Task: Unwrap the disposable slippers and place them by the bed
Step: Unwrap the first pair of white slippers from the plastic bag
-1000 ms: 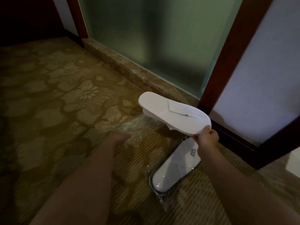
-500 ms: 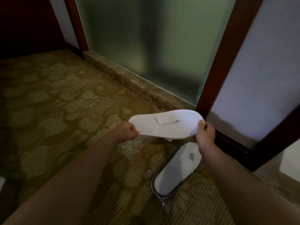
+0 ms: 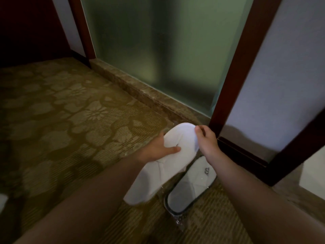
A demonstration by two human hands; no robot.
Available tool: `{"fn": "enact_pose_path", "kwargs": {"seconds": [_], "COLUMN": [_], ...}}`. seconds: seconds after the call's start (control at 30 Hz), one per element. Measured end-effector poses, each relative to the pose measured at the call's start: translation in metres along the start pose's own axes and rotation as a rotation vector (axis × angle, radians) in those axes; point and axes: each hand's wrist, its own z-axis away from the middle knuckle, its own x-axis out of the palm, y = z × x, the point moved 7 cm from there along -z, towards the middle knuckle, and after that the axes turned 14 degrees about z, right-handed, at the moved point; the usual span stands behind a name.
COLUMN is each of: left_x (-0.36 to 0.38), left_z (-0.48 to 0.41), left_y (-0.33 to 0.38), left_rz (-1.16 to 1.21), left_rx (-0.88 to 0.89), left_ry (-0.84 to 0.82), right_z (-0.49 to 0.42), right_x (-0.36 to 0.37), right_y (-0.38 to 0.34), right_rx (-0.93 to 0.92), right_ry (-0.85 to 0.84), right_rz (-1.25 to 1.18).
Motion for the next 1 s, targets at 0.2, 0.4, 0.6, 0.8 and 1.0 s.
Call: {"fn": "enact_pose_path", "kwargs": {"seconds": [0.2, 0.4, 0.6, 0.8, 1.0], "left_x": [-0.005, -0.009, -0.023, -0.028, -0.041], "left_z": [0.007, 0.008, 0.001, -0.001, -0.005], "left_y": [-0.007, -0.01, -0.019, -0.03, -0.026], "left_rz": [0.348, 0.369, 0.268, 0.294, 0.344], "left_rx": [-0.025, 0.095, 0.092, 0.096, 0.071], "left_ry": [-0.04, 0.159, 0.279, 0.263, 0.351], "right_z": [-0.005, -0.003, -0.001, 0.001, -0.004], "right_x": [-0.001, 0.005, 0.02, 0.025, 0.031], "right_y": [-0.014, -0.008, -0.003, 0.004, 0.007], "right_rx": [-0.027, 0.1, 0.137, 0.055, 0.115], "right_ry": [0.07, 0.132, -0.136, -0.268, -0.291], "right_rz": [-0.084, -0.251, -0.066, 0.018, -0.131]}}
